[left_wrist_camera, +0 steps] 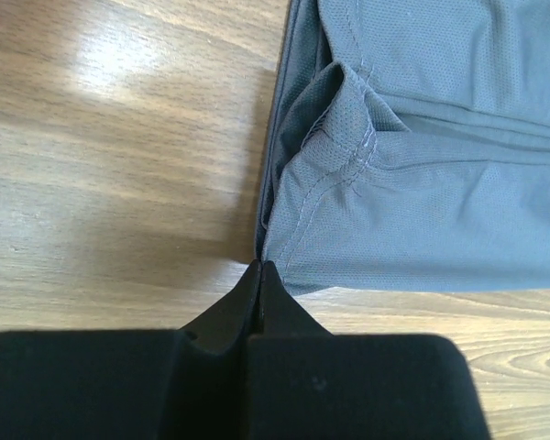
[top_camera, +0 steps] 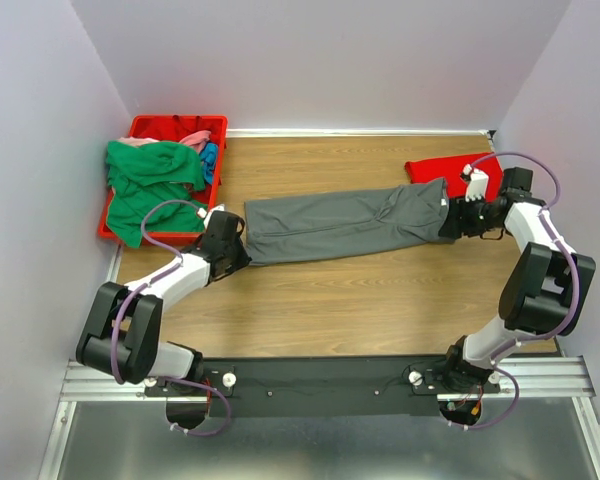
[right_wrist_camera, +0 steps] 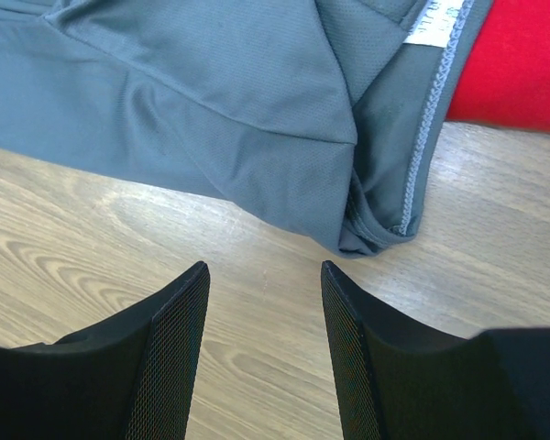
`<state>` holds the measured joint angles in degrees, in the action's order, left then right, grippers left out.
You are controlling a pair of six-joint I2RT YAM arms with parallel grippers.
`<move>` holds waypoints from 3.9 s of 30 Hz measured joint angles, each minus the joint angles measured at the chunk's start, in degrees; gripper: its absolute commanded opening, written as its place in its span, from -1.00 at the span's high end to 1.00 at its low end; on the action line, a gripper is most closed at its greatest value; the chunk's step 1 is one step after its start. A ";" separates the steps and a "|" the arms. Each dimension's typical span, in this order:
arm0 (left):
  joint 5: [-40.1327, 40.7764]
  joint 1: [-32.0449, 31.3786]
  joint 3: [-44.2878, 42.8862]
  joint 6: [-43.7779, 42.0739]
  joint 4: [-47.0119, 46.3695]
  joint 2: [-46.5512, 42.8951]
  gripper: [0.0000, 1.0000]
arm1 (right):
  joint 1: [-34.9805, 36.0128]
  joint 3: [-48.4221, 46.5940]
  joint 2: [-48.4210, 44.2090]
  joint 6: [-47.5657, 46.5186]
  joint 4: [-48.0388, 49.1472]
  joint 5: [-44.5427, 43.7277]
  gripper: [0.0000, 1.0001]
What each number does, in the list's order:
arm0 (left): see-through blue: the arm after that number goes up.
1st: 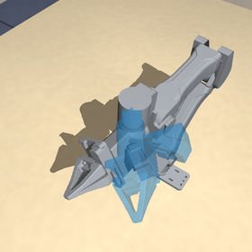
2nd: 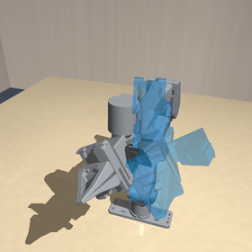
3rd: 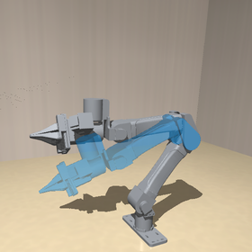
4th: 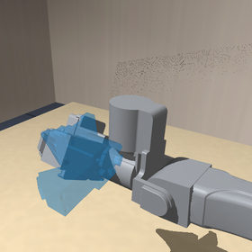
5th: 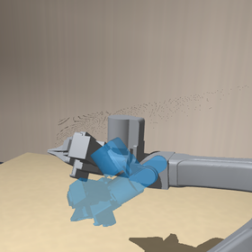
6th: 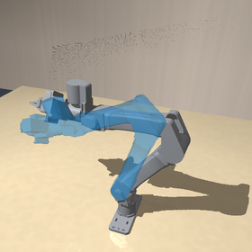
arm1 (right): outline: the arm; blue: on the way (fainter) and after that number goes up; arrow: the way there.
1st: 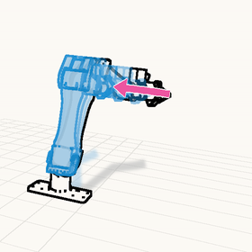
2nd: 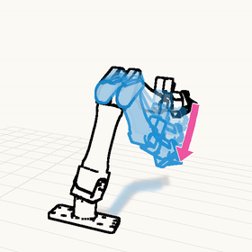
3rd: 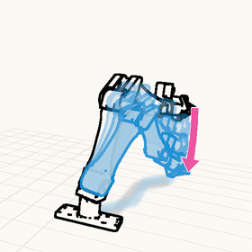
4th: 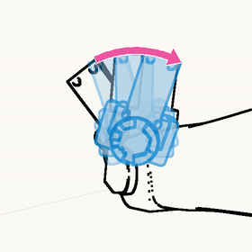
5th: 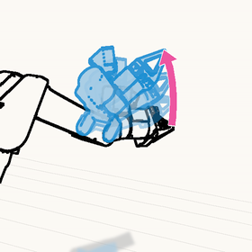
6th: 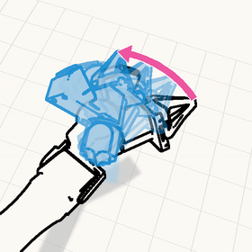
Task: Fold and stack the t-shirts
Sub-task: Fold the tshirt
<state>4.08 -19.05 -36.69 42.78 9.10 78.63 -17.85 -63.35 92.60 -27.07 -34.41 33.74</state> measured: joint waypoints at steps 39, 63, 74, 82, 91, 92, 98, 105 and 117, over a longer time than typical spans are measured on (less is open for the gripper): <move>-1.36 0.11 2.34 -0.57 -0.48 -5.70 1.00 | -0.26 -9.77 11.28 -1.79 -1.92 -8.63 0.99; -8.31 0.35 2.91 -2.29 2.01 -10.05 1.00 | -0.28 -10.40 10.88 -1.92 -1.55 -14.08 0.99; -13.31 0.17 3.78 -3.69 6.29 -15.50 0.48 | -0.61 -5.51 5.18 -5.27 -1.79 -18.29 0.21; -14.45 0.17 1.18 -7.23 11.91 -18.43 -0.10 | 1.31 -13.77 4.22 -4.57 -5.31 -13.14 0.14; -16.79 0.17 -3.72 -15.85 11.15 -27.17 -0.21 | 15.19 -20.63 14.01 0.28 -7.87 -1.99 0.14; -16.76 0.17 -4.55 -16.83 10.64 -28.22 -0.22 | 16.06 -21.14 15.78 1.18 -8.04 -1.46 0.14; -16.74 0.17 -6.62 -20.94 5.44 -35.52 -0.23 | 17.75 -21.99 20.06 4.39 -8.98 -1.49 0.16; -16.76 0.17 -2.10 -21.22 2.73 -37.57 -0.23 | 20.61 -24.72 22.84 6.67 -9.03 -1.44 0.64; -16.76 0.17 -1.42 -21.20 2.51 -37.62 -0.23 | 24.02 -32.20 32.76 8.94 -9.11 -1.53 0.78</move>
<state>-12.69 -18.87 -38.11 21.58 11.62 41.01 6.17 -95.55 125.36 -18.13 -43.53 32.21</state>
